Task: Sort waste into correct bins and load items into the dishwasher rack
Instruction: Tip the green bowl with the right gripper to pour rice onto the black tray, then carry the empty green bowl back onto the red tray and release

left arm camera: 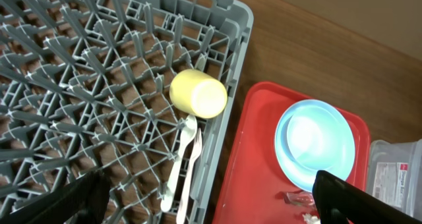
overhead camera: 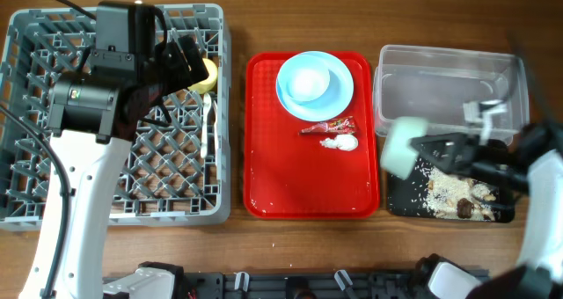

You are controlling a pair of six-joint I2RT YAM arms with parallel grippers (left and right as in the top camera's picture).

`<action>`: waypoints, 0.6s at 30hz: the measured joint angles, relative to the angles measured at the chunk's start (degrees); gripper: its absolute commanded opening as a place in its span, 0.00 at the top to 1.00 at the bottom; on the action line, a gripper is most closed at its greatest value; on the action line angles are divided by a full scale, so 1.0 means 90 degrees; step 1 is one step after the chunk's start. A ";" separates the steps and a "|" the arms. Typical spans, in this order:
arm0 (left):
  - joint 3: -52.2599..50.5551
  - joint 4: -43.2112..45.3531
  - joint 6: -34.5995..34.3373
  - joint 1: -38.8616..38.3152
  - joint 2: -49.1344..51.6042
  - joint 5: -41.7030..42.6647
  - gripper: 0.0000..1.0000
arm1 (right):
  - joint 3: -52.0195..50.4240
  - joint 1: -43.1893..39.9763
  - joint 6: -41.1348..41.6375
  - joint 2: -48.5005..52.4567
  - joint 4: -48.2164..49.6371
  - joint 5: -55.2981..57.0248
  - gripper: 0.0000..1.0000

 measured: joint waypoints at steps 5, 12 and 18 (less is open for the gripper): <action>0.0000 0.0002 0.0000 0.0005 0.0002 0.0002 0.00 | 0.0002 0.3026 0.3036 -0.1491 0.2747 0.1894 0.96; 0.0000 -0.0005 0.0002 0.0005 0.0000 0.0002 0.00 | 0.0036 0.8245 0.6632 -0.0806 0.4903 0.6064 0.96; 0.0000 -0.0005 0.0002 0.0005 0.0000 0.0002 0.00 | 0.0036 0.9112 0.7278 0.1545 0.5676 0.7293 0.72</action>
